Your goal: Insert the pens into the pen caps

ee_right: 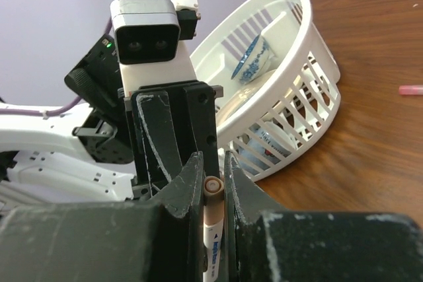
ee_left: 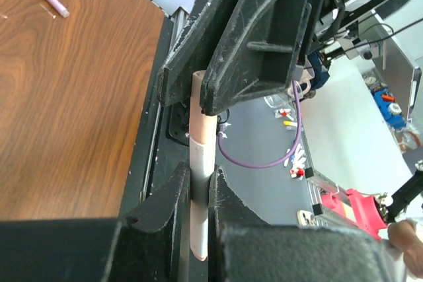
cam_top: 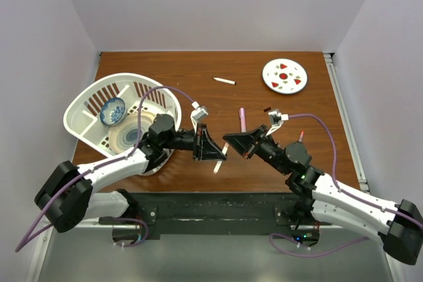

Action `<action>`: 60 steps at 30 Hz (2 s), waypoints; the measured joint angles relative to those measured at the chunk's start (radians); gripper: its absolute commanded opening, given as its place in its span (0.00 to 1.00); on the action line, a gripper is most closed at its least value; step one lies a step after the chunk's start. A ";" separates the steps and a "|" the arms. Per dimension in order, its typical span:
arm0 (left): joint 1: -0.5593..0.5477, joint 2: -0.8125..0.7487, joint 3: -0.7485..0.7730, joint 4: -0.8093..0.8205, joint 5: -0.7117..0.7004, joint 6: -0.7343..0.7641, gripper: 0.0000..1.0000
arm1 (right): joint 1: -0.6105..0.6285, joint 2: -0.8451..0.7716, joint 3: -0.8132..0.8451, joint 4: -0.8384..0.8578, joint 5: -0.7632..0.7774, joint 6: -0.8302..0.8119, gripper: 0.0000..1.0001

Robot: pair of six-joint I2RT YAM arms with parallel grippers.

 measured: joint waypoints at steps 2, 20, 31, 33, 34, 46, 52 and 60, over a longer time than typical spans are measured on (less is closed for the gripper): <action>0.009 0.002 0.000 -0.001 0.006 -0.007 0.00 | 0.018 0.015 0.000 0.013 0.040 -0.001 0.00; 0.126 0.008 0.046 -0.035 0.149 -0.036 0.00 | 0.096 0.134 0.001 0.192 0.189 0.016 0.00; 0.129 -0.028 0.117 -0.285 0.200 0.096 0.00 | 0.182 0.208 0.032 0.226 0.255 0.021 0.00; 0.129 -0.047 0.118 -0.310 0.201 0.114 0.00 | 0.192 0.180 0.043 0.183 0.255 0.016 0.00; 0.129 -0.054 0.118 -0.312 0.202 0.119 0.00 | 0.196 0.168 0.047 0.165 0.255 0.012 0.00; 0.161 -0.103 0.125 -0.225 0.124 0.133 0.00 | 0.282 0.113 0.280 -0.298 0.390 -0.004 0.53; 0.214 -0.148 0.131 -0.166 -0.127 0.163 0.00 | 0.371 -0.018 0.417 -0.596 0.425 -0.060 0.73; 0.124 -0.061 0.285 -0.356 -0.470 0.249 0.00 | 0.371 -0.256 0.422 -0.799 0.513 -0.080 0.99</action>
